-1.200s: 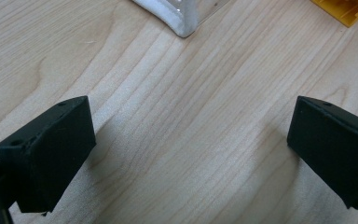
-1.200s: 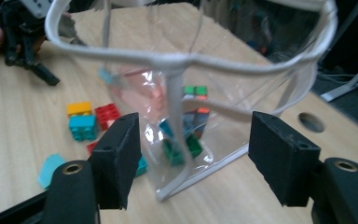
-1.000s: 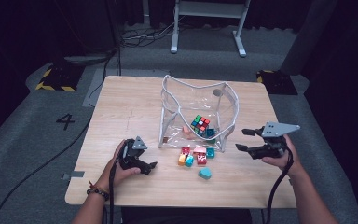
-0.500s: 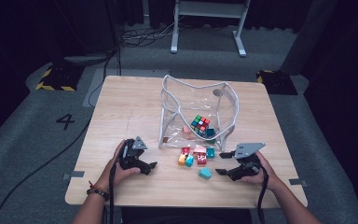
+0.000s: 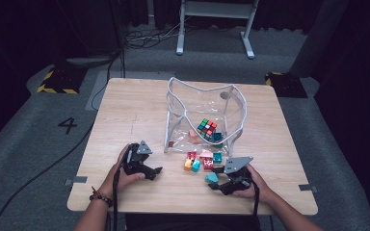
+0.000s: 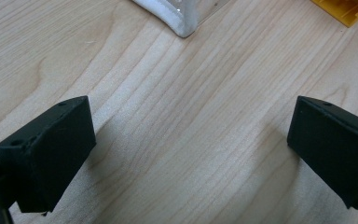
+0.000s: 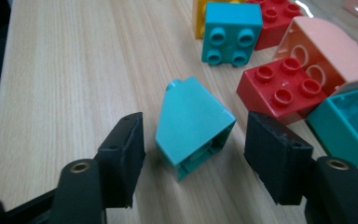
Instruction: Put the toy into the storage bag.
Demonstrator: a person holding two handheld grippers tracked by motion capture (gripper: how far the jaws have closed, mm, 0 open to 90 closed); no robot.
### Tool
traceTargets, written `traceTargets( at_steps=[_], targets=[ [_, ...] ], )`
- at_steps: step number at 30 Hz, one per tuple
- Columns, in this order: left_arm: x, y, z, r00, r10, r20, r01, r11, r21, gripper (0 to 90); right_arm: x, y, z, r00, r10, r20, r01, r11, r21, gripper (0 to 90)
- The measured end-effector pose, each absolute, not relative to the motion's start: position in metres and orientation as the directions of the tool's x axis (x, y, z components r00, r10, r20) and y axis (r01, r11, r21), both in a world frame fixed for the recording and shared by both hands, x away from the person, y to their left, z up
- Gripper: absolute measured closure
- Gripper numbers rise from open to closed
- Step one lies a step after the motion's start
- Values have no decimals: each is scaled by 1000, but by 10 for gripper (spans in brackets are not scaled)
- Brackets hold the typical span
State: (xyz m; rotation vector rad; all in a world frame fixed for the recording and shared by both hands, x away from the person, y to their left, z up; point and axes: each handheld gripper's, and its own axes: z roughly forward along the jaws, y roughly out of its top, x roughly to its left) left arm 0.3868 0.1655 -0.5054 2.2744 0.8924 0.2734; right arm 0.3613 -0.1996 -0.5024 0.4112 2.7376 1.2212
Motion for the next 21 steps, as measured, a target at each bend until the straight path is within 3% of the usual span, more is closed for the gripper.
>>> traceTargets(
  at_steps=[3,6,15,21],
  targets=[
    [387,166,-505,744,667,-42,524,-543,656,10,362,-201,-501,-956,294,-14,185,637,748,560],
    [387,166,-505,744,667,-46,526,-542,656,10,361,-206,-500,-958,285,-13,180,638,749,598],
    [387,166,-505,744,667,-46,526,-542,655,10,366,-229,-491,-950,309,-34,177,627,759,600],
    [387,166,-505,745,665,-41,522,-545,656,10,374,-255,-481,-918,394,-44,212,582,785,600]
  ],
)
